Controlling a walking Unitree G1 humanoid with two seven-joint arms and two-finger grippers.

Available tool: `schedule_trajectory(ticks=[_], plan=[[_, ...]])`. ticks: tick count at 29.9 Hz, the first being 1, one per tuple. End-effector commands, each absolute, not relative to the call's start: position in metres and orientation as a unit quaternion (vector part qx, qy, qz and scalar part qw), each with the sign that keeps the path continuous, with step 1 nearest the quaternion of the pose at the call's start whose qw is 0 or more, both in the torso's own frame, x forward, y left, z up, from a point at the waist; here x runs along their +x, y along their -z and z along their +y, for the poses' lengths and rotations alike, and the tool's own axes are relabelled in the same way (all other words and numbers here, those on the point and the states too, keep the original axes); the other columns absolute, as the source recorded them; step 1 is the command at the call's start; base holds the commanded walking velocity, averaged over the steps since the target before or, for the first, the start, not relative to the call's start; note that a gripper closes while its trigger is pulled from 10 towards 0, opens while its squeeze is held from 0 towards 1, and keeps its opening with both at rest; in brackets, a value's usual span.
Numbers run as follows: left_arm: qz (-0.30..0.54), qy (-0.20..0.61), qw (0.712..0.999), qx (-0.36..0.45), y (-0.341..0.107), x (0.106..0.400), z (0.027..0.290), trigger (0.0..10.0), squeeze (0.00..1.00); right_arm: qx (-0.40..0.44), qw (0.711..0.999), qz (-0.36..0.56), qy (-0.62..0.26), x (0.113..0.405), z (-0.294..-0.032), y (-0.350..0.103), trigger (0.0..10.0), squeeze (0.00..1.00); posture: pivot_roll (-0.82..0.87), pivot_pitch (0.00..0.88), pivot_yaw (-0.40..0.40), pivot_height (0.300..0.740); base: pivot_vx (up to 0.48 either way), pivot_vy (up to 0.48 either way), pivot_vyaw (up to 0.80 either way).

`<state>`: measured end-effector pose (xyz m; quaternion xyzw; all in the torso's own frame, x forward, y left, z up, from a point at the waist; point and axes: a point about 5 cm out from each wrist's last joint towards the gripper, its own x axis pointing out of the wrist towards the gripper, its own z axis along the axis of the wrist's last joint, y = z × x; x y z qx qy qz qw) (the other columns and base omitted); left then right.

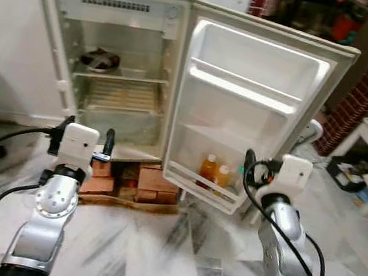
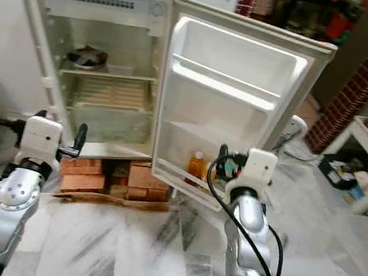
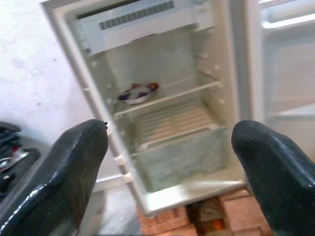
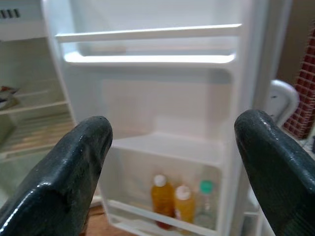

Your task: Restocking fridge

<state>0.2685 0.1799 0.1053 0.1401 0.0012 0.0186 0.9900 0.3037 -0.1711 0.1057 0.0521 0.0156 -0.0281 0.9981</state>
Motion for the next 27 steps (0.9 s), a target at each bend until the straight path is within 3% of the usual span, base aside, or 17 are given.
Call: schedule_trajectory(ticks=[1,27], plan=[[-0.005,-0.018,0.990,0.141,-0.1103,0.2725,0.1804,10.0,0.00,0.053,0.998,0.011,0.033,0.3067,-0.1733,-0.1076,10.0,0.00,0.09,0.000,-0.031,0.740,0.394,-0.266,0.00],[0.006,-0.010,0.991,0.137,-0.1071,0.2740,0.1731,10.0,0.00,0.079,0.997,-0.014,-0.007,0.3092,-0.1659,-0.1123,10.0,0.00,0.09,0.000,-0.039,0.740,0.366,-0.287,0.03]])
